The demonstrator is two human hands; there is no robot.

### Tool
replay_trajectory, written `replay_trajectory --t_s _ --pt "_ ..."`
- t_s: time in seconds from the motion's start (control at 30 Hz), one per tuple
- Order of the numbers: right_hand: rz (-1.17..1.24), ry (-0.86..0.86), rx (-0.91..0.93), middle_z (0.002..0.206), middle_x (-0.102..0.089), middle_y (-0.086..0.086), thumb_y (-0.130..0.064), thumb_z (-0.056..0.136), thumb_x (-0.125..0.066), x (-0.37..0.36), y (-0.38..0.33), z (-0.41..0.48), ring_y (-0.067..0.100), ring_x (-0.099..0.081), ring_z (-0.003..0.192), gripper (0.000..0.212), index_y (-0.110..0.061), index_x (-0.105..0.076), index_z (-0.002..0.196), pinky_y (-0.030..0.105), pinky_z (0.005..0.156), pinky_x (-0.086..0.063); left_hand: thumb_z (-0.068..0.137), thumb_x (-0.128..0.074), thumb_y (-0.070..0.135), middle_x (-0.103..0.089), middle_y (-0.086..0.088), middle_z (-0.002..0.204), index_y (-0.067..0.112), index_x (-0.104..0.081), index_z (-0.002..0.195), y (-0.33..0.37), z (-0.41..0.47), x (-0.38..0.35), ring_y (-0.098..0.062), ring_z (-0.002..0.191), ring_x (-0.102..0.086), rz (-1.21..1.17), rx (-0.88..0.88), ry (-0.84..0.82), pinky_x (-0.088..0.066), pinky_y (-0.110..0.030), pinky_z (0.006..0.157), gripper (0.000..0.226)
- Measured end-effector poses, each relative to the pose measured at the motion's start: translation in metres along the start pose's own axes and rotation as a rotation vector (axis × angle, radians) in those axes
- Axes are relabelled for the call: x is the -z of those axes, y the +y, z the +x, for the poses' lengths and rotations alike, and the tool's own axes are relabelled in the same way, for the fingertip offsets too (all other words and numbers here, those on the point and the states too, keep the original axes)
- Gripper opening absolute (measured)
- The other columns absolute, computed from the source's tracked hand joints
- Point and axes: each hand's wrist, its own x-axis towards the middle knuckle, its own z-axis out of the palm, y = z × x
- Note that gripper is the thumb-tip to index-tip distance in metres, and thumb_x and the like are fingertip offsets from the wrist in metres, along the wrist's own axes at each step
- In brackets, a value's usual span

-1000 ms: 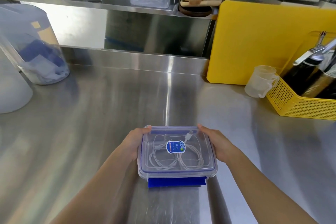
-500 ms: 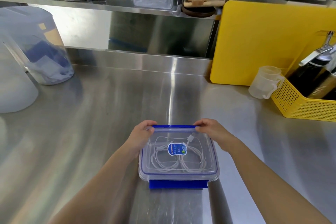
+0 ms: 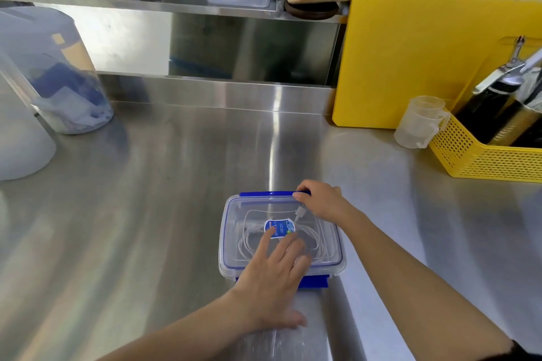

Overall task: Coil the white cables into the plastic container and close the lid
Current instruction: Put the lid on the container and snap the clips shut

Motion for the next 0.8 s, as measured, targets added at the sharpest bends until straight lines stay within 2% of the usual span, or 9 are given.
replay_trajectory --t_s 0.07,0.1,0.13,0.2,0.27,0.4,0.5,0.67,0.8 --pt "-0.072 0.012 -0.016 0.105 -0.065 0.005 -0.027 0.097 -0.036 -0.003 -0.007 0.003 0.024 -0.055 0.098 0.017 -0.019 -0.050 0.091 0.042 0.099 -0.027 0.066 -0.058 0.069 -0.031 -0.018 0.149 0.017 -0.017 0.135 0.004 0.000 -0.005 -0.037 0.141 -0.022 0.118 -0.016 -0.112 -0.008 -0.067 0.110 0.096" --pt "-0.072 0.024 -0.020 0.108 -0.065 0.007 -0.026 0.098 -0.034 -0.006 -0.008 0.003 0.025 -0.055 0.098 0.017 -0.018 -0.048 0.091 0.042 0.098 -0.028 0.071 -0.060 0.064 -0.021 -0.018 0.153 0.020 -0.003 0.141 0.004 0.001 -0.007 -0.038 0.143 -0.013 0.153 -0.019 -0.114 -0.003 -0.069 0.109 0.101" --pt "-0.065 0.038 -0.020 0.110 -0.064 0.007 -0.025 0.098 -0.032 -0.008 -0.009 0.002 0.024 -0.055 0.098 0.018 -0.017 -0.048 0.093 0.042 0.098 -0.030 0.069 -0.065 0.061 -0.027 -0.017 0.152 0.022 -0.002 0.143 0.003 0.001 -0.007 -0.037 0.141 -0.021 0.183 -0.014 -0.089 -0.010 -0.070 0.108 0.105" --pt "-0.065 0.050 -0.013 0.113 -0.064 0.007 -0.027 0.099 -0.030 -0.010 -0.007 -0.002 0.024 -0.056 0.099 0.022 -0.015 -0.049 0.100 0.042 0.098 -0.031 0.049 -0.080 0.057 -0.057 -0.010 0.129 0.026 -0.024 0.138 0.001 -0.003 -0.007 -0.030 0.121 -0.054 0.115 0.030 -0.087 -0.038 -0.063 0.097 0.109" --pt "-0.073 0.041 -0.006 0.114 -0.063 0.007 -0.028 0.099 -0.030 -0.010 -0.005 -0.005 0.024 -0.057 0.099 0.024 -0.015 -0.049 0.104 0.042 0.098 -0.032 0.041 -0.086 0.050 -0.060 -0.009 0.120 0.027 -0.036 0.132 0.000 -0.004 -0.014 -0.028 0.109 -0.062 0.113 -0.001 -0.032 -0.049 -0.057 0.087 0.106" --pt "-0.112 0.036 0.018 0.114 -0.062 0.007 -0.025 0.100 -0.028 -0.009 -0.005 -0.006 0.023 -0.056 0.098 0.027 -0.013 -0.052 0.105 0.040 0.097 -0.033 0.056 -0.078 0.049 -0.060 -0.015 0.130 0.019 -0.040 0.129 0.000 -0.013 -0.026 -0.039 0.119 -0.056 0.186 -0.081 0.105 -0.045 -0.063 0.092 0.088" --pt "-0.128 0.028 0.047 0.115 -0.062 0.008 -0.021 0.100 -0.027 -0.008 -0.008 -0.005 0.023 -0.056 0.099 0.030 -0.013 -0.055 0.107 0.040 0.097 -0.033 0.067 -0.069 0.047 -0.060 -0.015 0.130 0.015 -0.042 0.126 0.001 -0.016 -0.027 -0.039 0.120 -0.055 0.194 -0.083 0.184 -0.044 -0.061 0.094 0.072" --pt "-0.182 -0.006 0.122 0.116 -0.061 0.006 -0.022 0.099 -0.027 -0.010 -0.018 -0.004 0.022 -0.054 0.103 0.031 -0.017 -0.054 0.115 0.042 0.099 -0.029 0.075 -0.047 0.040 -0.068 -0.006 0.116 0.019 -0.051 0.115 -0.004 -0.006 -0.024 -0.028 0.106 -0.064 0.156 -0.097 0.292 -0.053 -0.050 0.085 0.045" --pt "-0.203 -0.047 0.119 0.113 -0.060 0.005 -0.029 0.099 -0.028 -0.008 -0.019 -0.003 0.021 -0.052 0.101 0.031 -0.018 -0.054 0.113 0.042 0.097 -0.030 0.083 -0.039 0.055 -0.067 0.005 0.098 0.023 -0.060 0.108 -0.010 0.008 -0.026 -0.016 0.086 -0.064 0.148 -0.119 0.348 -0.054 -0.037 0.080 0.045"
